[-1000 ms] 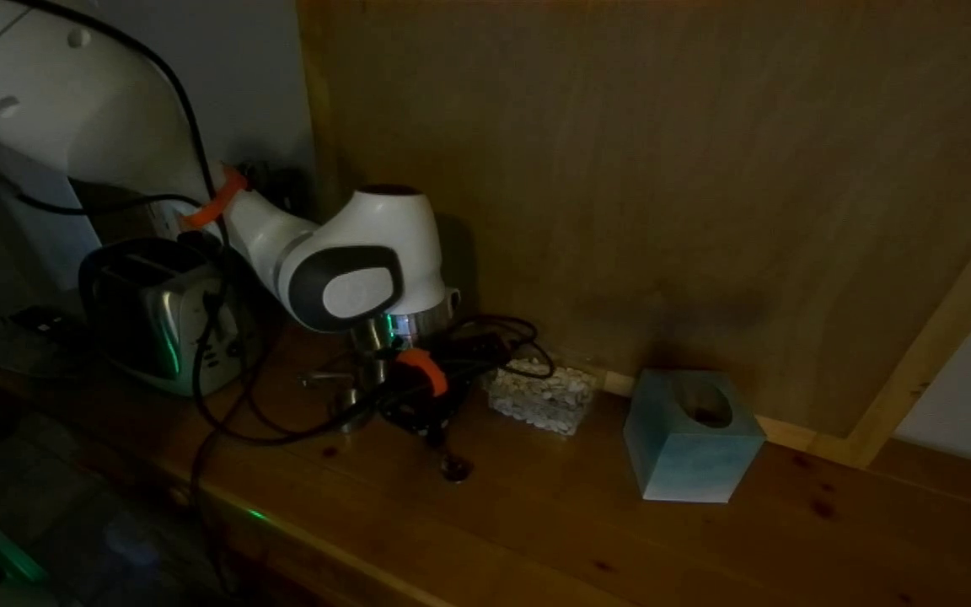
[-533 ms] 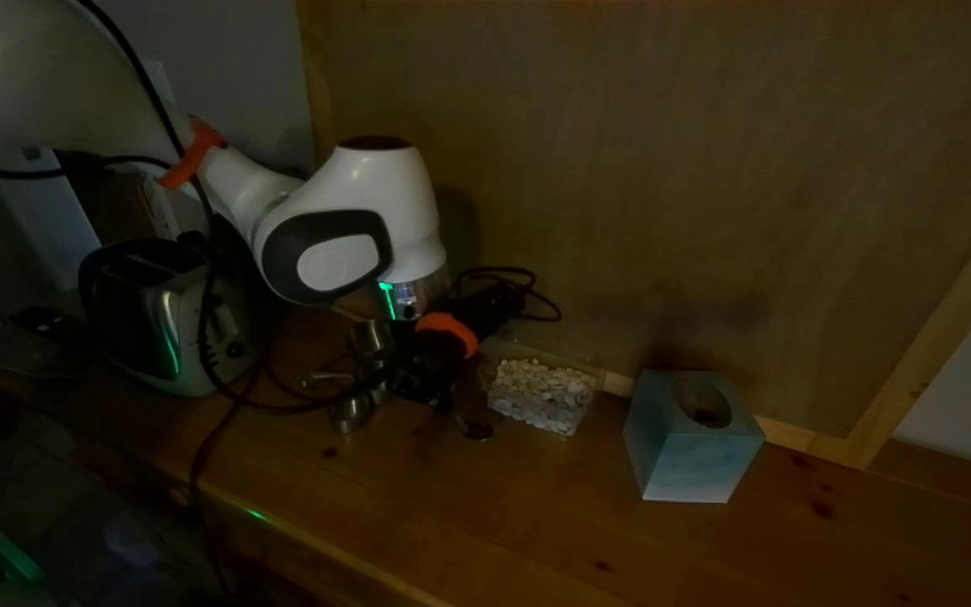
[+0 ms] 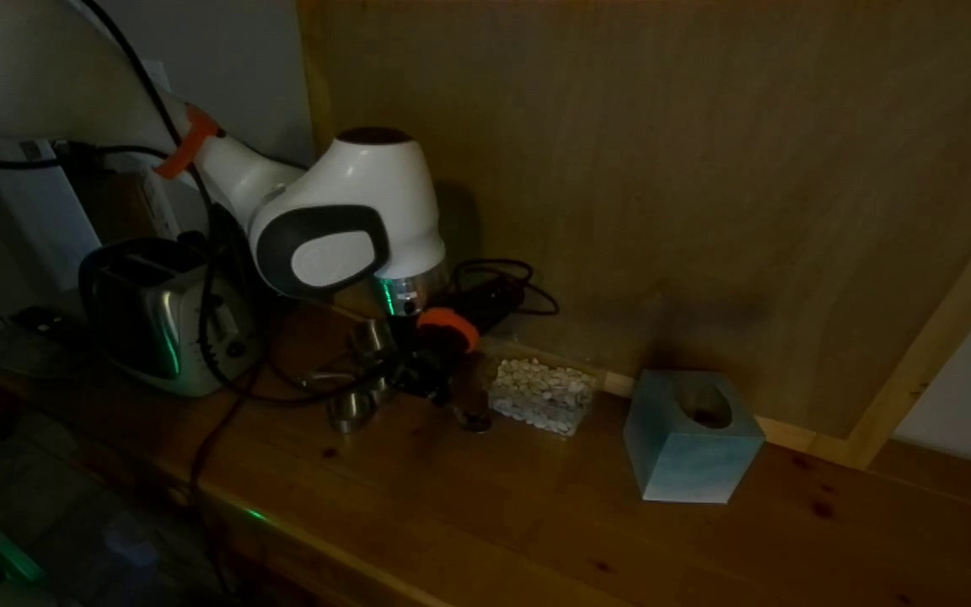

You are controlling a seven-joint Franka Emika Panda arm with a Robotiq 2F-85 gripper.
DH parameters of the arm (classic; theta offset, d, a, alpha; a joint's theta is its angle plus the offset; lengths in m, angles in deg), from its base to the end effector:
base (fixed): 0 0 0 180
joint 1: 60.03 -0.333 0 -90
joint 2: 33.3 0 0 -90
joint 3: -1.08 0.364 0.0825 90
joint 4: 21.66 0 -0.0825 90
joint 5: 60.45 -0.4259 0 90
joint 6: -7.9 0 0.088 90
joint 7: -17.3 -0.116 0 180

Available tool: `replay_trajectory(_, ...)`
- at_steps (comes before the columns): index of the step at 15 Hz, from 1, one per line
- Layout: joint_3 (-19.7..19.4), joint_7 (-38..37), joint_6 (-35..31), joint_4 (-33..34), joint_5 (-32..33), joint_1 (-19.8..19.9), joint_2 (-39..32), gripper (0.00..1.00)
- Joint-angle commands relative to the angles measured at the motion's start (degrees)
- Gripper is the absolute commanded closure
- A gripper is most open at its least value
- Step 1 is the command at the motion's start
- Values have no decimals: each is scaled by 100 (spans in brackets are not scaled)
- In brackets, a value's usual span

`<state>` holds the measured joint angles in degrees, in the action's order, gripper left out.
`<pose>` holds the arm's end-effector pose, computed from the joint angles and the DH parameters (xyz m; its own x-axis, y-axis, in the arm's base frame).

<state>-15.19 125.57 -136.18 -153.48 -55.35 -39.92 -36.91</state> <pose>0.4572 -0.3358 0.3455 0.2488 0.9607 -0.1229 0.9650 -0.2349 0.1167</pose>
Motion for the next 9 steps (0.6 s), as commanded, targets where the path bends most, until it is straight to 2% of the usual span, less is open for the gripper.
replay_trajectory(1, 11, 250, 34, 70, -191, -37, 15, 98)
replay_trajectory(5, 190, 1556, 445, 378, -1152, -87, 97, 98)
replay_trajectory(6, 115, 2140, 473, 309, -1303, 14, 241, 98)
replay_trajectory(9, 40, 3291, 897, 641, -1818, 15, 257, 98)
